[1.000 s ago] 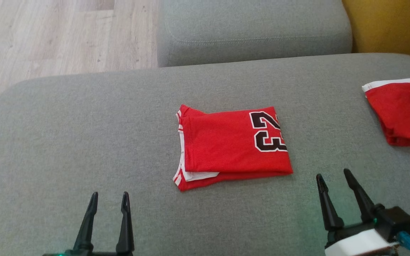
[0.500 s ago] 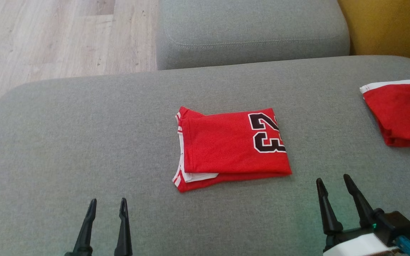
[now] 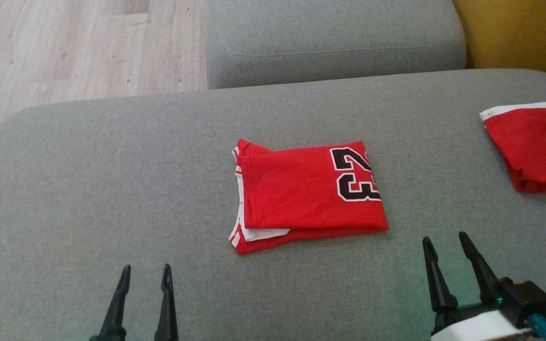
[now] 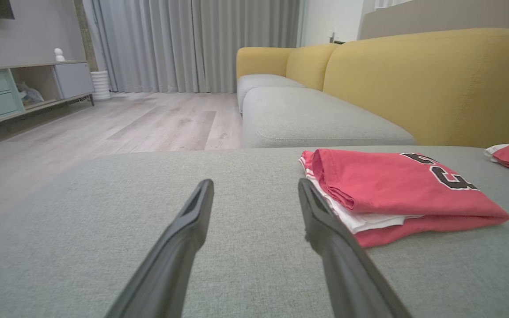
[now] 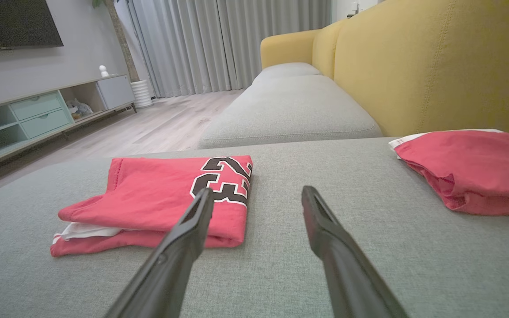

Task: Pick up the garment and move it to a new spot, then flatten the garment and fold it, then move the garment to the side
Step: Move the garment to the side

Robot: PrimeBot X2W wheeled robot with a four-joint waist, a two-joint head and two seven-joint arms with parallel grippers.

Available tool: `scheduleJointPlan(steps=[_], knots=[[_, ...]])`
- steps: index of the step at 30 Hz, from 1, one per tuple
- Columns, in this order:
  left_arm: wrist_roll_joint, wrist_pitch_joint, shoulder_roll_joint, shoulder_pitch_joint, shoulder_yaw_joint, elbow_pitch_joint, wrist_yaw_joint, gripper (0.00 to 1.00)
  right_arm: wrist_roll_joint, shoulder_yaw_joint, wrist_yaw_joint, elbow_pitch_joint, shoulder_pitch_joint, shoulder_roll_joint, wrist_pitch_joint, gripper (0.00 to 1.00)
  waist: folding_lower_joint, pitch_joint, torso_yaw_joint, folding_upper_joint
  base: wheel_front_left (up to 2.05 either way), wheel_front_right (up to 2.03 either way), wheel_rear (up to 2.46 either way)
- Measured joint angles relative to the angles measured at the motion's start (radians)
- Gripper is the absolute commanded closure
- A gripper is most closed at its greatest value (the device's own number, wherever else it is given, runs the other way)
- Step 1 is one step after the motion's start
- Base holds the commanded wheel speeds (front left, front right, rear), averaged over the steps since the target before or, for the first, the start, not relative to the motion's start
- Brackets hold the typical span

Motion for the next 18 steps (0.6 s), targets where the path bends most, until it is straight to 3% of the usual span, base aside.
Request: scheduleJointPlan(steps=[4, 7, 13, 14, 18], knots=[[-0.006, 0.000, 0.000, -0.005, 0.002, -0.010, 0.030, 0.00, 0.036, 0.011, 0.000, -0.001, -0.006, 0.002, 0.000, 0.00, 0.0000, 0.017, 0.002, 0.0000, 0.00, 0.00, 0.00], [-0.009, 0.000, 0.000, -0.017, 0.000, -0.023, 0.029, 0.00, 0.065, 0.034, 0.000, 0.019, -0.047, -0.001, 0.000, 0.00, 0.0000, 0.042, 0.004, 0.0000, 0.00, 0.00, 0.00], [0.024, 0.000, 0.000, -0.086, -0.026, -0.048, 0.027, 0.00, 0.156, 0.094, 0.000, 0.174, -0.254, -0.059, 0.000, 0.00, 0.0002, 0.109, 0.011, 0.0000, 0.00, 0.00, 0.00], [0.031, 0.000, -0.001, -0.102, -0.042, -0.051, 0.028, 0.00, 0.201, 0.119, 0.000, 0.253, -0.328, -0.082, 0.039, 0.00, 0.0004, 0.132, 0.014, 0.0000, 0.00, 0.00, 0.00], [0.038, 0.000, -0.001, -0.121, -0.077, -0.048, 0.030, 0.00, 0.301, 0.139, 0.000, 0.370, -0.453, -0.103, 0.174, 0.00, 0.0004, 0.170, 0.027, 0.0000, 0.00, 0.00, 0.00]])
